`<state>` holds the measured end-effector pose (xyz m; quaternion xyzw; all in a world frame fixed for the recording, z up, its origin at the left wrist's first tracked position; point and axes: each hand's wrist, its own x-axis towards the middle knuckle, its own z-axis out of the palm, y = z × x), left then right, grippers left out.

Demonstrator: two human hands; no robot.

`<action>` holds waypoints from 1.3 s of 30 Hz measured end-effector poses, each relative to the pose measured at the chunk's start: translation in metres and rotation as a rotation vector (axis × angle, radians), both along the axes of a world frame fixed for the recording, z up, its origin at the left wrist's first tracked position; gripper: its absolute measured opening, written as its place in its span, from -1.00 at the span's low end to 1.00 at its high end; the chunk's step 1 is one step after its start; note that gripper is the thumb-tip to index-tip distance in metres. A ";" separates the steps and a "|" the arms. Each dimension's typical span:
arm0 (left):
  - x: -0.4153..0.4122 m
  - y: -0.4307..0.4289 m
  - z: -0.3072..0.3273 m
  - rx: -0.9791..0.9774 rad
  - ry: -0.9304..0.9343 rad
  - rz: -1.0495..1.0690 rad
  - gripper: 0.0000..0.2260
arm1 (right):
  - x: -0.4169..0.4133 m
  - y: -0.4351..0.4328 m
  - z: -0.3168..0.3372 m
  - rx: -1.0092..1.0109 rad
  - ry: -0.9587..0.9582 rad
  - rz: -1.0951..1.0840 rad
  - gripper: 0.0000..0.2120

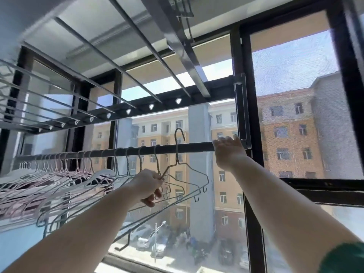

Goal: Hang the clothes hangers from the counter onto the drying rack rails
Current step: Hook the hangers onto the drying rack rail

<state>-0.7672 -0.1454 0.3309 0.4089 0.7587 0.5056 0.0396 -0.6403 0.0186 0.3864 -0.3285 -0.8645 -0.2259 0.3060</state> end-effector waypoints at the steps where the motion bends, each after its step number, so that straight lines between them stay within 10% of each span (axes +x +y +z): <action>1: -0.001 0.004 0.002 -0.006 0.002 0.002 -0.77 | 0.001 0.002 0.001 -0.002 0.003 -0.007 -0.50; 25: -0.009 0.016 -0.016 -0.176 0.094 0.036 -0.81 | 0.007 0.008 -0.015 0.045 0.071 0.048 -0.46; 39: 0.057 -0.012 -0.041 0.051 0.658 0.021 -0.76 | 0.058 -0.030 -0.061 -0.002 0.153 -0.052 -0.58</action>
